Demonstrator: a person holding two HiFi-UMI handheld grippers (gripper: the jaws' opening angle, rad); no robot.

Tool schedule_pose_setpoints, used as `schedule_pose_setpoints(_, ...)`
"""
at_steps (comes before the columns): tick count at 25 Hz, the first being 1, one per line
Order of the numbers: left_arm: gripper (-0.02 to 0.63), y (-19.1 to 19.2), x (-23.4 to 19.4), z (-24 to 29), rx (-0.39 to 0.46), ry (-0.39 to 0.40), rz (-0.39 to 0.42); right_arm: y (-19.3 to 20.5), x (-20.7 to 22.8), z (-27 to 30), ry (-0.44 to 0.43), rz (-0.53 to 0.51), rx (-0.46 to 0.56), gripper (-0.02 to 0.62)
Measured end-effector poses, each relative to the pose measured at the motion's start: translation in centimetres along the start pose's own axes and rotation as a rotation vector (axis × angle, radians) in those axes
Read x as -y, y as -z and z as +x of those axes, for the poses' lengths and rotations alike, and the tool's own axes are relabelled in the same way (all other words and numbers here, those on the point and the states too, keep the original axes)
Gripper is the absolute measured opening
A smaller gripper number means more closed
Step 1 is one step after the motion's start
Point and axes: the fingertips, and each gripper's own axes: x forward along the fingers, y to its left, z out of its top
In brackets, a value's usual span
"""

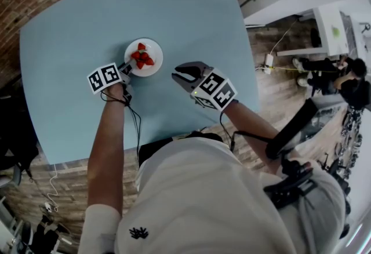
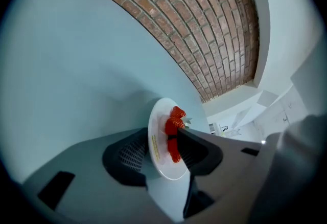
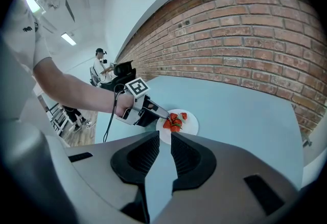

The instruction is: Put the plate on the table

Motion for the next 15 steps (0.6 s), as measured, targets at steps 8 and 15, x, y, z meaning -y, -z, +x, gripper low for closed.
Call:
schedule_pose_setpoints(8,0.253,-0.3,0.1,-0.6,0.000,-0.119,0.093,0.2,-0.8,-0.9,0.006,-0.005,0.008,0.060)
schedule_pose_setpoints(15,0.253,-0.6,1.3,-2.5,0.053,-0.144,0.148,0.4,-1.7,-2.3,0.013,-0.015,0.023,0.060)
